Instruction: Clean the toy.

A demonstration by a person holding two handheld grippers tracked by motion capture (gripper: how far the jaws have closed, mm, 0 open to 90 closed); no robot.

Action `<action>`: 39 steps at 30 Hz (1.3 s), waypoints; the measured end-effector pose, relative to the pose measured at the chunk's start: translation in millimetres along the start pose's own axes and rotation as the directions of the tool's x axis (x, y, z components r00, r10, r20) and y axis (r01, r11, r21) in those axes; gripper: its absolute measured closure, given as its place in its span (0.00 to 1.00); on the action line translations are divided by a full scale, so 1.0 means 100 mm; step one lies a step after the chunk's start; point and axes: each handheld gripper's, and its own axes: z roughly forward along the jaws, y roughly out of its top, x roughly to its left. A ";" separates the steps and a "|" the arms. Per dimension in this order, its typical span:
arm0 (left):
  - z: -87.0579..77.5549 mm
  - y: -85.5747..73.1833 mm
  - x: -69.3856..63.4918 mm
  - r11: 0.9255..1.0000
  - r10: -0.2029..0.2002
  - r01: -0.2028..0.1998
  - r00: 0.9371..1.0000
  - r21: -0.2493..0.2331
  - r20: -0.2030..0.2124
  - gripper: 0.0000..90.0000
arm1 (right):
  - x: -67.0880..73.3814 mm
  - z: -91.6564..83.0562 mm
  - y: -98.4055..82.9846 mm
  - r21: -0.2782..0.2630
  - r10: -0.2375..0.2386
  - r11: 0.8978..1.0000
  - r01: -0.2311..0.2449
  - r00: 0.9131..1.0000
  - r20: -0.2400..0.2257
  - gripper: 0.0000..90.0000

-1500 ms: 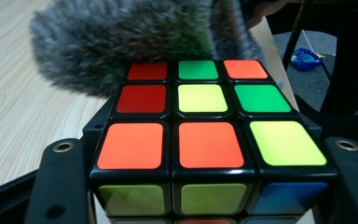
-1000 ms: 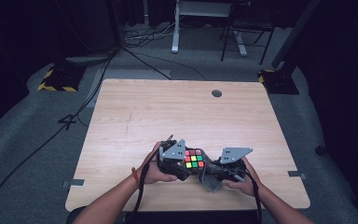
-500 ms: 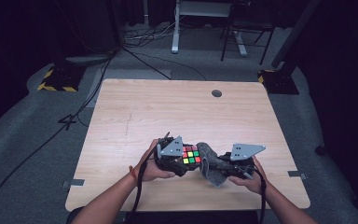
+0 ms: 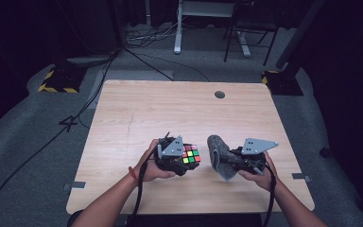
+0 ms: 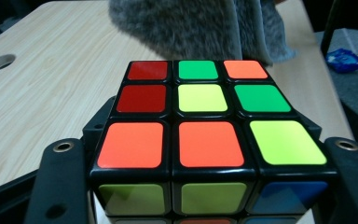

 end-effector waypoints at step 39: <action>0.21 -0.64 0.40 0.980 -0.154 0.153 0.988 0.127 -0.001 0.36 | -0.49 0.14 -0.60 0.196 0.105 0.973 -0.119 0.991 0.076 0.80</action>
